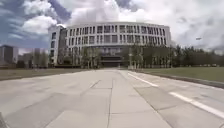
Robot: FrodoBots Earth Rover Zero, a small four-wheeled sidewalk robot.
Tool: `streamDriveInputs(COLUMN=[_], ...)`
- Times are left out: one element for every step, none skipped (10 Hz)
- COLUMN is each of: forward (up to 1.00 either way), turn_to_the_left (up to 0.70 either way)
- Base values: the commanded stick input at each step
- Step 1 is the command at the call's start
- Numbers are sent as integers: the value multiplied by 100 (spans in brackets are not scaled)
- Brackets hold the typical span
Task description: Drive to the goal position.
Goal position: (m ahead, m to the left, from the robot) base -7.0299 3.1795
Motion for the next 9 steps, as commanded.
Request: streamDriveInputs(forward=[70, 70, 70, 70, 70, 70, 70, 70, 70], turn_to_the_left=[1, 1, 1, 1, 1, 1, 1, 1, 1])
